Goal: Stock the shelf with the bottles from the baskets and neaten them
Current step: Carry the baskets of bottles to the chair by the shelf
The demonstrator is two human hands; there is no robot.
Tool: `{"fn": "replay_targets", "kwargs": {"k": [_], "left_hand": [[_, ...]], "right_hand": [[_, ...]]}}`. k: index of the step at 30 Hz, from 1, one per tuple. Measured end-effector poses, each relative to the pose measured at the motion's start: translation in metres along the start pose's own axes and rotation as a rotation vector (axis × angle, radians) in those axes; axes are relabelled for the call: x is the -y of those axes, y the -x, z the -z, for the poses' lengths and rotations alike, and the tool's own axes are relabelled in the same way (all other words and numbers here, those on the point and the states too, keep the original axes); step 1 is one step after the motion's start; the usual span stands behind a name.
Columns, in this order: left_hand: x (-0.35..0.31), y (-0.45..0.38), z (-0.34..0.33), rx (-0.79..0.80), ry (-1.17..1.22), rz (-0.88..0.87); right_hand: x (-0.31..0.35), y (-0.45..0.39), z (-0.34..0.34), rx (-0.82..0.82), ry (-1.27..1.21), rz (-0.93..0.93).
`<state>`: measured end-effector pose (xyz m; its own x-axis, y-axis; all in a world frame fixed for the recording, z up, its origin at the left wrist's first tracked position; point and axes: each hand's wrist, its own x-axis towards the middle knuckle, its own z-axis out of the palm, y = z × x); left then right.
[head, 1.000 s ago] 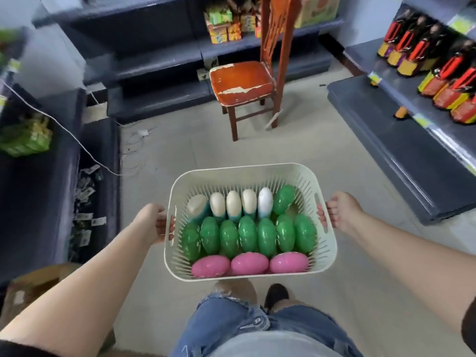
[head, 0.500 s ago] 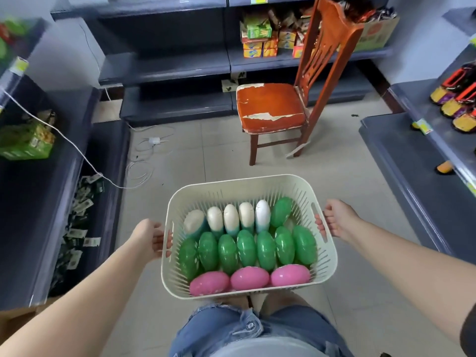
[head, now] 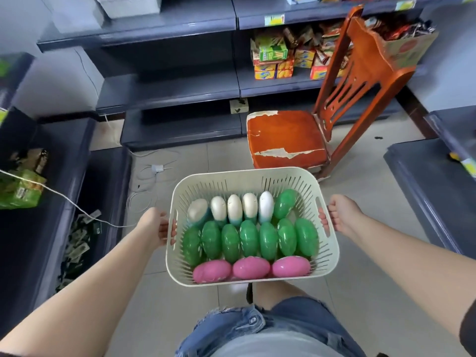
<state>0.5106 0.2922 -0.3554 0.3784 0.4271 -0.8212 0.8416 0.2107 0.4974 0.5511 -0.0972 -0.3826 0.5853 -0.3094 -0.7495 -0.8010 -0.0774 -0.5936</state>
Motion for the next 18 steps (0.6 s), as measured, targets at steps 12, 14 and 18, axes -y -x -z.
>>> {"fn": "replay_targets", "kwargs": {"k": [12,14,18], "left_hand": [[-0.174,-0.088,-0.093,0.024,-0.044,-0.029],[-0.201,-0.108,-0.111,0.030,-0.052,-0.020],[-0.254,-0.153,-0.148,0.068,-0.099,-0.021]], "right_hand": [[0.185,-0.135,-0.027,-0.038,0.029,-0.005],[0.210,-0.157,-0.031,-0.048,0.016,0.001],[0.255,-0.203,-0.039,-0.067,0.015,-0.023]]}}
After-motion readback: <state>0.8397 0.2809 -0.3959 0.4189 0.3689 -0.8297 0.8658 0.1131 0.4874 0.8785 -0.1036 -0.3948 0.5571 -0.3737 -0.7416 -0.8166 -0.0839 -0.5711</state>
